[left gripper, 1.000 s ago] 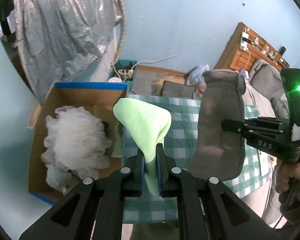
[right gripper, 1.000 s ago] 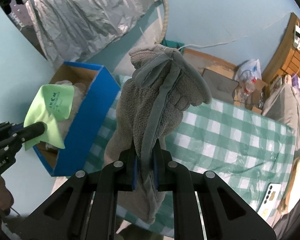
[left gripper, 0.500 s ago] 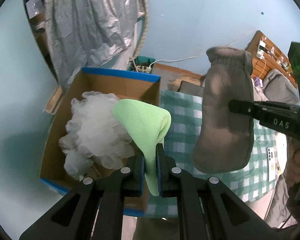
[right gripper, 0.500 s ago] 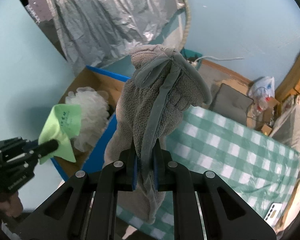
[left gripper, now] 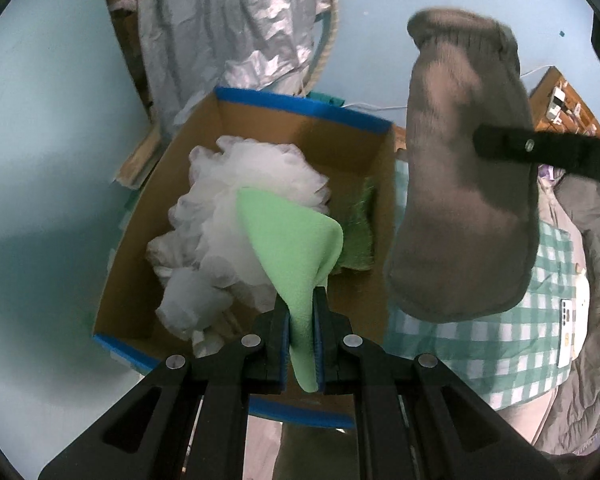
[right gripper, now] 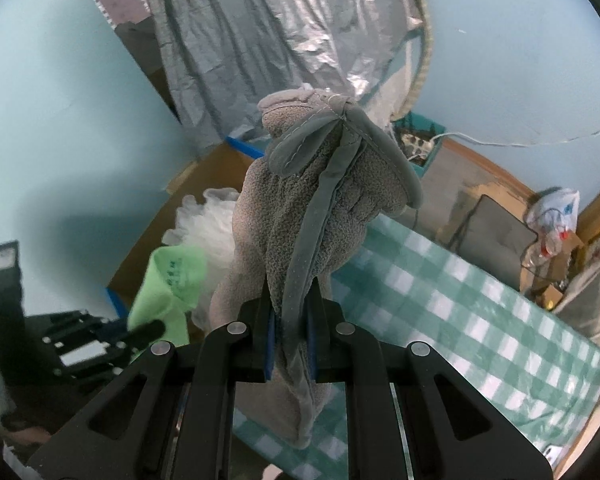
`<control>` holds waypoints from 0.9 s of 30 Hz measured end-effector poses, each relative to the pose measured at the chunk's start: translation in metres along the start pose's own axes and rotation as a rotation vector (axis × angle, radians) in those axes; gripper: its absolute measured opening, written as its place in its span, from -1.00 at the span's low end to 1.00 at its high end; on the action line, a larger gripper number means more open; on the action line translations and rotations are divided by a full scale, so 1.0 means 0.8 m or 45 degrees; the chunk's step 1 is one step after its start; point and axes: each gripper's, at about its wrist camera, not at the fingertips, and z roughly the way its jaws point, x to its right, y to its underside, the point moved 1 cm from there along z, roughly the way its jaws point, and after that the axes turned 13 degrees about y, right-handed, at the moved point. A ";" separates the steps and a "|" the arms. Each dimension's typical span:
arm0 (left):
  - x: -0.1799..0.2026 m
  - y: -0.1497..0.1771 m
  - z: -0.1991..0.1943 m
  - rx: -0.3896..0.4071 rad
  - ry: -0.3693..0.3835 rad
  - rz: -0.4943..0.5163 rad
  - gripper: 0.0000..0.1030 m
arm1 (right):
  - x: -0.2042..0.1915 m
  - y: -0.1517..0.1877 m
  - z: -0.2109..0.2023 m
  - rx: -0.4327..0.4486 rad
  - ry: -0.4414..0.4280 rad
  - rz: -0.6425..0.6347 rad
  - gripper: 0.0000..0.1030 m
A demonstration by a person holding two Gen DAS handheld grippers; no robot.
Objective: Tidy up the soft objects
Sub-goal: 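Lift the cloth and mitten and carry them over the box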
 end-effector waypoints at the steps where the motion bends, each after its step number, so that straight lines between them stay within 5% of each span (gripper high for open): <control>1: -0.003 0.000 0.002 -0.005 -0.003 -0.004 -0.81 | -0.005 -0.004 0.003 -0.001 -0.006 -0.006 -0.79; 14: -0.046 -0.003 0.028 -0.070 -0.026 -0.059 -0.74 | -0.057 -0.031 0.045 -0.054 -0.074 -0.019 -0.79; 21: -0.060 -0.005 0.022 -0.033 -0.048 -0.064 -0.02 | -0.075 -0.029 0.078 -0.118 -0.077 -0.033 -0.79; 27: -0.067 -0.008 0.012 -0.016 -0.055 -0.060 0.14 | -0.081 -0.019 0.109 -0.185 -0.093 0.003 -0.79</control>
